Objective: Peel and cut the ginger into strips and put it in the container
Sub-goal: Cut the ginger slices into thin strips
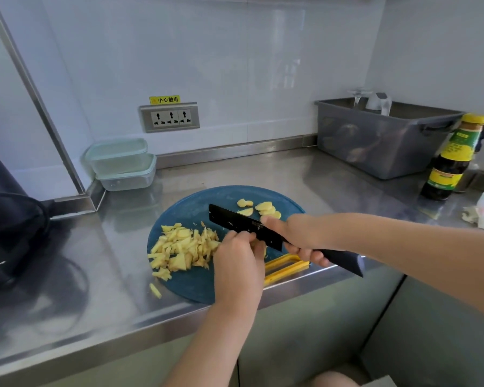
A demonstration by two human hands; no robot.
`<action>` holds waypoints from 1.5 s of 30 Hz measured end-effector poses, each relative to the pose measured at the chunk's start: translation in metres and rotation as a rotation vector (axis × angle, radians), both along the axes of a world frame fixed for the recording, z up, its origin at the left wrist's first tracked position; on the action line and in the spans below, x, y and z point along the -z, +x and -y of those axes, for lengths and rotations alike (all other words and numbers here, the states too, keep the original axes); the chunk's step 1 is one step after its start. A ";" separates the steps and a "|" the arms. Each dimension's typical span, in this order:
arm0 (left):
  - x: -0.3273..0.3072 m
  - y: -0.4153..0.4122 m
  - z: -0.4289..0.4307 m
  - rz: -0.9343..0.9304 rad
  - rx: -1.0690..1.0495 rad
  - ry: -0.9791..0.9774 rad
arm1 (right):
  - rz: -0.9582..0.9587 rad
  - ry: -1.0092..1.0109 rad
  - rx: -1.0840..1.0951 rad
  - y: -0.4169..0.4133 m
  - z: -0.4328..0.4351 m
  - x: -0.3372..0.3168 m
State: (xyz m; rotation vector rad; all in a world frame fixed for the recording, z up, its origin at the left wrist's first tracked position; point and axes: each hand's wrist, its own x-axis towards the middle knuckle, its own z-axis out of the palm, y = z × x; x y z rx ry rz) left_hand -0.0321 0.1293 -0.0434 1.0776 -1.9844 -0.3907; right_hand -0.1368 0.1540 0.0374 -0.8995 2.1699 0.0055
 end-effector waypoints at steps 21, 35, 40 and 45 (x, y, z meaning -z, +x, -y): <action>0.011 0.001 -0.005 -0.172 -0.013 -0.016 | 0.345 -0.289 -0.033 -0.037 -0.020 0.010; 0.015 0.001 -0.002 -0.177 -0.021 -0.011 | 0.409 -0.326 -0.061 -0.041 -0.033 0.004; 0.013 0.000 -0.002 -0.187 -0.027 0.011 | 0.393 -0.341 -0.096 -0.043 -0.033 0.010; 0.012 -0.001 -0.003 -0.205 -0.036 0.024 | 0.378 -0.419 -0.147 -0.045 -0.037 0.024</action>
